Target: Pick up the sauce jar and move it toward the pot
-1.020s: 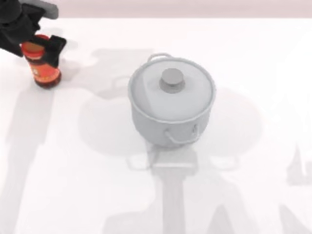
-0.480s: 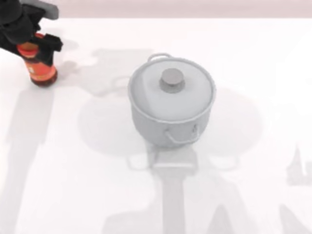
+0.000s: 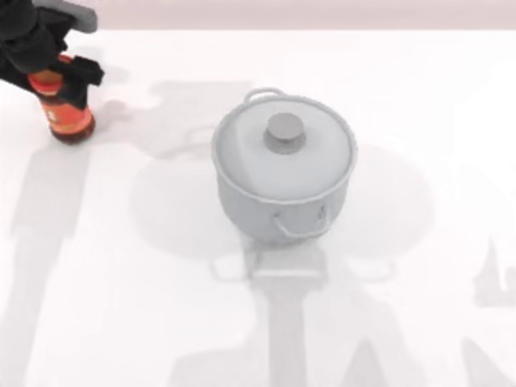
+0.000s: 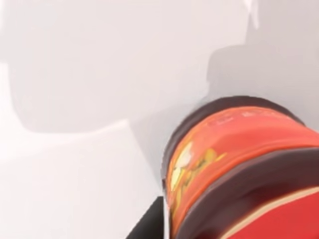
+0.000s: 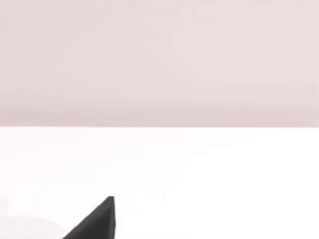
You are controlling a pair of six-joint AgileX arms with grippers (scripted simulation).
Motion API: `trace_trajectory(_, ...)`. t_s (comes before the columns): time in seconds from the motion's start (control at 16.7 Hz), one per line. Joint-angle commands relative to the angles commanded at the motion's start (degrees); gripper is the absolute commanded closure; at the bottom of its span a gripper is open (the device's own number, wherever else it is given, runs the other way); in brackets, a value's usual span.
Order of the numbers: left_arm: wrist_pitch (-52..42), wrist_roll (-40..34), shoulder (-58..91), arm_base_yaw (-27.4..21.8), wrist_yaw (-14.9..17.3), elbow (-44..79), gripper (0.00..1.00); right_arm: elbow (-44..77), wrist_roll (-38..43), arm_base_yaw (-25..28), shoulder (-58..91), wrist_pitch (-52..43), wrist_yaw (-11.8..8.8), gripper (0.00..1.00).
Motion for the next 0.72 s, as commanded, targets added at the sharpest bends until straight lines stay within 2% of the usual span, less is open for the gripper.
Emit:
trace_trajectory(0.48,-0.1,0.0,-0.9,0.2,-0.1,-0.9,1.0,0.0,0.0,0.0,0.0,0.0,0.0,0.0)
trace_trajectory(0.72,-1.0,0.0,-9.8,0.7,-0.3,-8.9,1.0,0.0,0.0,0.0,0.0,0.0,0.0,0.0)
